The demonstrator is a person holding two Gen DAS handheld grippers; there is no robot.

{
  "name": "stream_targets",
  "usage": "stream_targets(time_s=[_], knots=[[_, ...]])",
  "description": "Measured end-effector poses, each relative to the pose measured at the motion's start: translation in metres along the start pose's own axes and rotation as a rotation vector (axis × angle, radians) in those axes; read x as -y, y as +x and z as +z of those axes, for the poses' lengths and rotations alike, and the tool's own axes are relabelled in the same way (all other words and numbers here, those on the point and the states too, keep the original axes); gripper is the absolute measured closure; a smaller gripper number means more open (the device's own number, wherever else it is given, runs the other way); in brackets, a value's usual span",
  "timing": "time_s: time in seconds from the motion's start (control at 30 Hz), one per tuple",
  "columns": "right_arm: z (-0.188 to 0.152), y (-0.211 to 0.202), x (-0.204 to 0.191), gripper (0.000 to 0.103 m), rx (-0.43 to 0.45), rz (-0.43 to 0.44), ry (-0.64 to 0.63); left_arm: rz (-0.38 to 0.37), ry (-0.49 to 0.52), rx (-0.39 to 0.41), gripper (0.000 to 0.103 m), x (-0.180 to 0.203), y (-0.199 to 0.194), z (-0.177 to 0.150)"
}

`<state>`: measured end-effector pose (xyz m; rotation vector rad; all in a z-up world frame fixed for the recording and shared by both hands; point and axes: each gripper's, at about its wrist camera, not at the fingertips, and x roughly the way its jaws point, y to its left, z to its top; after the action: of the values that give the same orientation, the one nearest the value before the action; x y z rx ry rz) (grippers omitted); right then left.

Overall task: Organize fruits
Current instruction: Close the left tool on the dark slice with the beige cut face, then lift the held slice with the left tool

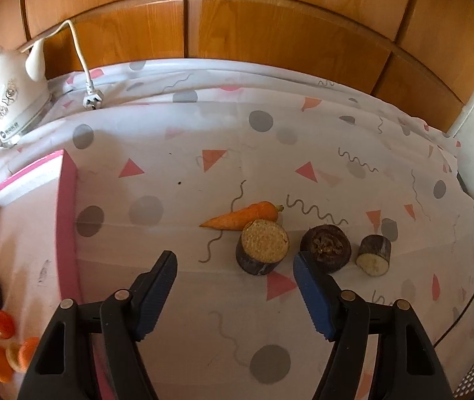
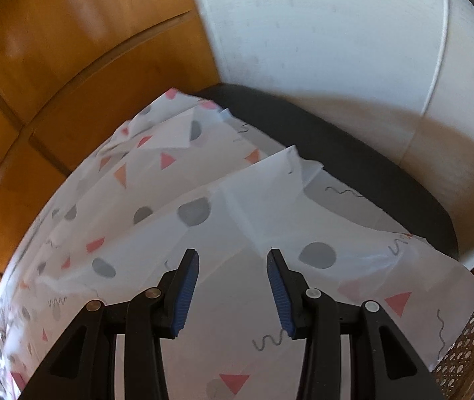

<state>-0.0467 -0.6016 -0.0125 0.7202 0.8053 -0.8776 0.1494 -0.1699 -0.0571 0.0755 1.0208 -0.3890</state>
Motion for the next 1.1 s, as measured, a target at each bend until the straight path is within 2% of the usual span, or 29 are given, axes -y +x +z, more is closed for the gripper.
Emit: stream_targets(time_s=[0.23,0.3,0.37,0.4,0.43,0.8,1.1], knots=[[0.007,-0.004,0.016,0.060,0.019,-0.016,0.081,0.008,-0.003,-0.021,0.031,0.009,0.017,0.007],[0.007,-0.003,0.015,0.060,0.010,-0.011,0.073,0.017,0.007,-0.025,0.034,0.012,0.025,0.009],[0.008,-0.002,0.013,0.060,0.012,-0.012,0.058,0.002,0.002,-0.054,0.054,0.011,0.034,0.009],[0.007,-0.003,0.012,0.060,0.015,-0.012,0.054,0.007,0.012,-0.040,0.055,0.012,0.035,0.009],[0.008,-0.004,0.011,0.060,0.018,-0.013,0.050,0.008,0.026,-0.030,0.068,0.013,0.034,0.009],[0.008,0.001,0.012,0.060,0.008,-0.032,0.049,-0.039,0.004,-0.022,0.067,0.003,0.010,-0.011],[0.005,0.005,0.011,0.060,-0.011,-0.037,0.038,-0.044,-0.037,0.005,0.067,-0.021,-0.022,-0.029]])
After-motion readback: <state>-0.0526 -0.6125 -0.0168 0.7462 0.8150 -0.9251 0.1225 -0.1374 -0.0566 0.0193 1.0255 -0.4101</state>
